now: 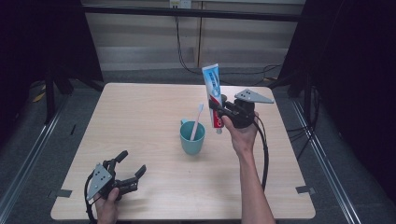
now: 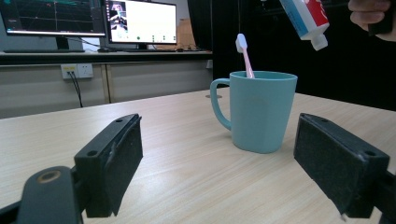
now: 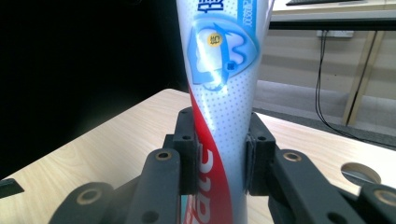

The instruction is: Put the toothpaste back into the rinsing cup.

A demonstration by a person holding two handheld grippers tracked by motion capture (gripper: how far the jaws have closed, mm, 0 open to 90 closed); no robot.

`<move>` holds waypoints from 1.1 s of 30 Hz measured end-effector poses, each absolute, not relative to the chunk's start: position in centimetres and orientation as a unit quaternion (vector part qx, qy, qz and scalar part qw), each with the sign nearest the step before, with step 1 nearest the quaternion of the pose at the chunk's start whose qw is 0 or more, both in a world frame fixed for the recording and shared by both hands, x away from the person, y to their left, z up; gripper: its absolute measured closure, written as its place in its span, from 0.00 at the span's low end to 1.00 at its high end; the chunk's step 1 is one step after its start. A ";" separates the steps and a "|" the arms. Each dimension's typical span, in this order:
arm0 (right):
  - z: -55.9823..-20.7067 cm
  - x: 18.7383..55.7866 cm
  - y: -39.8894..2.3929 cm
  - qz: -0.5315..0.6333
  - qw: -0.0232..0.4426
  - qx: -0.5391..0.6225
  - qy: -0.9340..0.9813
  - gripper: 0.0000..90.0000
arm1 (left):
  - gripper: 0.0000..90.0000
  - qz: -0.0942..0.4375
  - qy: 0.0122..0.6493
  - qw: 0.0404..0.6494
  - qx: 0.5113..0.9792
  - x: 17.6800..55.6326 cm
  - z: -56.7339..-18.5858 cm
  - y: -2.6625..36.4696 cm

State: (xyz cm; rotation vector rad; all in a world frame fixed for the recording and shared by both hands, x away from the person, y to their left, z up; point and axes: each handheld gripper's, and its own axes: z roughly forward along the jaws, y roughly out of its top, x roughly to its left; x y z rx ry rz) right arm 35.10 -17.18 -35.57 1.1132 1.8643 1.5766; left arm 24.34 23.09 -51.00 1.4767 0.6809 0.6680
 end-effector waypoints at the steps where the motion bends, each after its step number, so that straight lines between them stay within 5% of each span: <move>1: -35.4 35.1 -17.0 0.574 0.226 0.402 0.677 0.79 | 0.17 0.293 0.298 0.638 0.647 24.3 -51.0 23.1; 33: -37.3 37.3 -12.3 0.582 0.191 0.392 0.687 0.79 | 0.17 0.291 0.299 0.638 0.647 24.3 -51.0 23.1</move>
